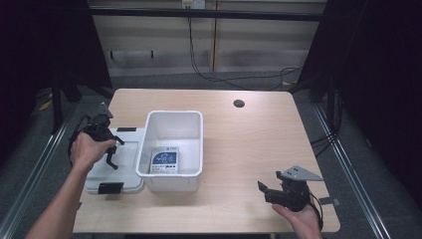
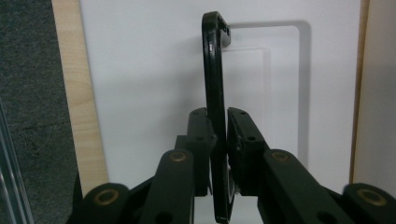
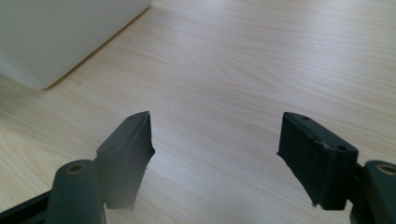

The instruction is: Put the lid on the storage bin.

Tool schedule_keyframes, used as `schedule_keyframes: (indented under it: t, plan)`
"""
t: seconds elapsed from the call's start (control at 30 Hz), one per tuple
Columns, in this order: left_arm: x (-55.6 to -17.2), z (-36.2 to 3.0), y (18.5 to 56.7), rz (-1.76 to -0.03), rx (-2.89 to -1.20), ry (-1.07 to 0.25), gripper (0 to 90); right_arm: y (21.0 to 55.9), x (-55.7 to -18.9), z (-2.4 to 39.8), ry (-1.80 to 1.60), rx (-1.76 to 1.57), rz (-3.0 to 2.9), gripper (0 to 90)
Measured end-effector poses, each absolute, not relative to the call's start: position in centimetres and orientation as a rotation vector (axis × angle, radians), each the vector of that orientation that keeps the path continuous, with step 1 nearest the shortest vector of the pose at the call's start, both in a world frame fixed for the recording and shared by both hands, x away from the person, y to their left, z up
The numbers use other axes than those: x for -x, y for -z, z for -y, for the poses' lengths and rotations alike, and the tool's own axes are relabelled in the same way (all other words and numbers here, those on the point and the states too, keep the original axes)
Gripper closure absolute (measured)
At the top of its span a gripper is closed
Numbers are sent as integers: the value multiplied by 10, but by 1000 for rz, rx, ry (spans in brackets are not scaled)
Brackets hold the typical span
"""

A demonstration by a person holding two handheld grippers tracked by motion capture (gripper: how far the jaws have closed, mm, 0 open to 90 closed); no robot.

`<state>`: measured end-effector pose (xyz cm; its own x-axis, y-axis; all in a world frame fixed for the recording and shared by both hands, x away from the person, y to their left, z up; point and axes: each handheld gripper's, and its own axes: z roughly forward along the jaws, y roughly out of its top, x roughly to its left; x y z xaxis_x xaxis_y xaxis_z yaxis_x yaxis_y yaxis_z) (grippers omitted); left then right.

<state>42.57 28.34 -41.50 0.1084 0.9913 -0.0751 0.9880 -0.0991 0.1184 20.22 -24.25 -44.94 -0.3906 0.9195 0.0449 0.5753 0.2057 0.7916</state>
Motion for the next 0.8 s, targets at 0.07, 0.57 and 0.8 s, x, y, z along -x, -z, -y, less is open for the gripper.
schedule_keyframes:
  t: [0.07, 0.57, 0.8]
  plan:
    - [-427, -283, 416, -2016, -2233, -29, 808, 450, -202, 242, -1045, -1390, -2052, 253]
    - [-430, -281, 416, -2037, -2191, 5, 842, 452, -204, 240, -1032, -1389, -2083, 249]
    - [-428, -280, 415, -2012, -2213, -2, 849, 452, -204, 241, -1031, -1391, -2080, 249]
